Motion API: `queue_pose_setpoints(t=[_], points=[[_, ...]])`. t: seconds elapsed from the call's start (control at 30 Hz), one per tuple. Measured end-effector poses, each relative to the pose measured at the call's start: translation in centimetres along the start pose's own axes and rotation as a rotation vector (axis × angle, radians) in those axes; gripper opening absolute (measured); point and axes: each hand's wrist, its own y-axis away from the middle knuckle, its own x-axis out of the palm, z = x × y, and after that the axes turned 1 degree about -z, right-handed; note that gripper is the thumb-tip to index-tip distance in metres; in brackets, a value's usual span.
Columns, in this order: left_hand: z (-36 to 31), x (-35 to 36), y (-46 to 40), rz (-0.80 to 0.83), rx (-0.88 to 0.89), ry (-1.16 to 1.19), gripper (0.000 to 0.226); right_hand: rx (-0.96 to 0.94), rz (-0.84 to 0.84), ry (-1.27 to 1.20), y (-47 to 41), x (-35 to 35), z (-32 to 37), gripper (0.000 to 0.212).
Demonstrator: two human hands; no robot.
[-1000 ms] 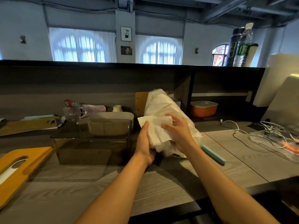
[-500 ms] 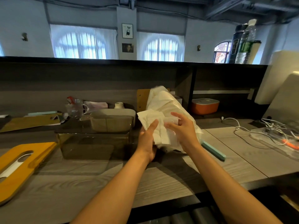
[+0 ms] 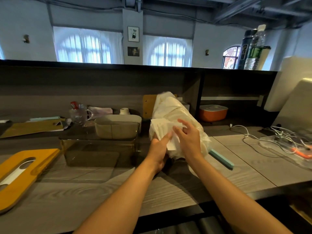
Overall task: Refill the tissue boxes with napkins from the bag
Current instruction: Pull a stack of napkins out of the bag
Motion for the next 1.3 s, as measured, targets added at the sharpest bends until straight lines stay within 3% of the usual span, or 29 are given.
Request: queue_pose_setpoints(t=[0.07,0.2,0.33,0.47,0.6,0.83,1.03,1.3], points=[[0.0,-0.1,-0.1,-0.05,0.045,0.009,0.036,0.042,0.017,-0.01,-0.1,-0.3,0.1,0.043],[-0.1,-0.8,-0.4,-0.179,0.199,-0.033,0.043,0.088,0.211,0.013,-0.2,-0.1,0.1,0.047],[-0.4,-0.8,-0.1,-0.17,0.125,0.025,0.041,0.098,0.272,0.008,-0.3,0.0,-0.2,0.032],[-0.5,-0.9,-0.1,-0.086,0.023,0.082,0.041,0.108,0.195,-0.017,-0.5,-0.6,-0.1,0.008],[-0.5,-1.1,-0.2,-0.056,0.004,0.111,0.041,0.139,0.142,-0.073,-0.6,-0.8,-0.3,0.016],[-0.6,-1.1,-0.5,-0.091,-0.033,0.113,0.034,0.256,0.13,-0.253,-0.7,-0.9,0.1,0.01],[-1.5,-1.7,-0.7,-0.124,-0.106,0.164,0.03,0.236,0.091,-0.436,-1.3,-2.1,0.8,0.012],[-2.1,-1.4,-0.3,-0.118,-0.189,0.206,0.032,0.222,0.129,-0.325,-1.1,-1.7,0.7,0.019]])
